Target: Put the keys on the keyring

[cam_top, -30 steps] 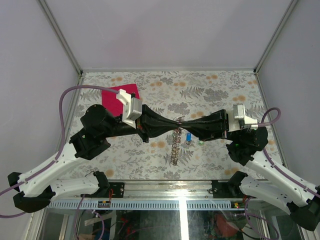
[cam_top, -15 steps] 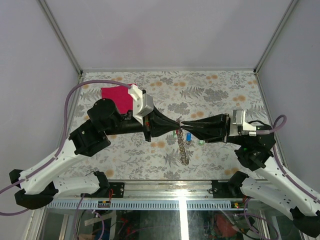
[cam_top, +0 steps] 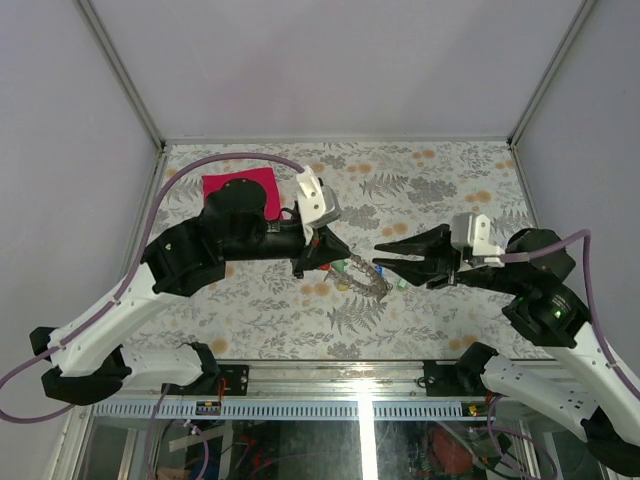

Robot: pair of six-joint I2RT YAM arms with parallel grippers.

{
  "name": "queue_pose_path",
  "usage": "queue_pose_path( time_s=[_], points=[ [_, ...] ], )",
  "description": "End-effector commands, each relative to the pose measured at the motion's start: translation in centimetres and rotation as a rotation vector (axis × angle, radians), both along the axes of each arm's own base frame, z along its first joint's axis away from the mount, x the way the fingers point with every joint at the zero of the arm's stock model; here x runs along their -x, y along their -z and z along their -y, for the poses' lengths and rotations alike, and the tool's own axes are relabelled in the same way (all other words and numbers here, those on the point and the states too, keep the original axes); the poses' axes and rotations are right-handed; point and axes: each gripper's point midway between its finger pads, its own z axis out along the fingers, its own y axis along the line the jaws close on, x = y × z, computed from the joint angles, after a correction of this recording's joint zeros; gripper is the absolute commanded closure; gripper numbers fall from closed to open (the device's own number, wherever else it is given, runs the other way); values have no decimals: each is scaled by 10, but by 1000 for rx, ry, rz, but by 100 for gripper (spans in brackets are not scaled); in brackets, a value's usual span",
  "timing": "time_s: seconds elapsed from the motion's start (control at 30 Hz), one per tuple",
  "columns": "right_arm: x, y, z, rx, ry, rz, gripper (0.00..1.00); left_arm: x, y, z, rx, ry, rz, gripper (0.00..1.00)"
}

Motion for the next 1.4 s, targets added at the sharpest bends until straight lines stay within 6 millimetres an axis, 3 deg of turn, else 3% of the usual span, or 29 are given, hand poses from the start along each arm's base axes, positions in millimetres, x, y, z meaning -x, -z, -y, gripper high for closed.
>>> queue_pose_path(
  time_s=[0.0, 0.2, 0.53, 1.07, 1.17, 1.37],
  points=[
    [-2, 32, -5, 146, -19, -69, 68, -3, 6, -12, -110, -6, 30, 100],
    [-2, 45, -10, 155, -47, -50, 63, 3, 17, -14, -197, 36, 9, 100],
    [9, 49, -19, 145, -144, -29, 63, 36, 20, -10, -209, 212, -29, 100],
    [16, 63, -35, 155, -284, 12, 67, 46, 29, 1, -262, 256, -49, 100],
    [16, 66, -36, 169, -291, 9, 71, 47, 29, 1, -267, 256, -46, 100],
    [18, 71, -36, 192, -305, -8, 87, 47, 30, 1, -273, 252, -44, 100]
  ],
)
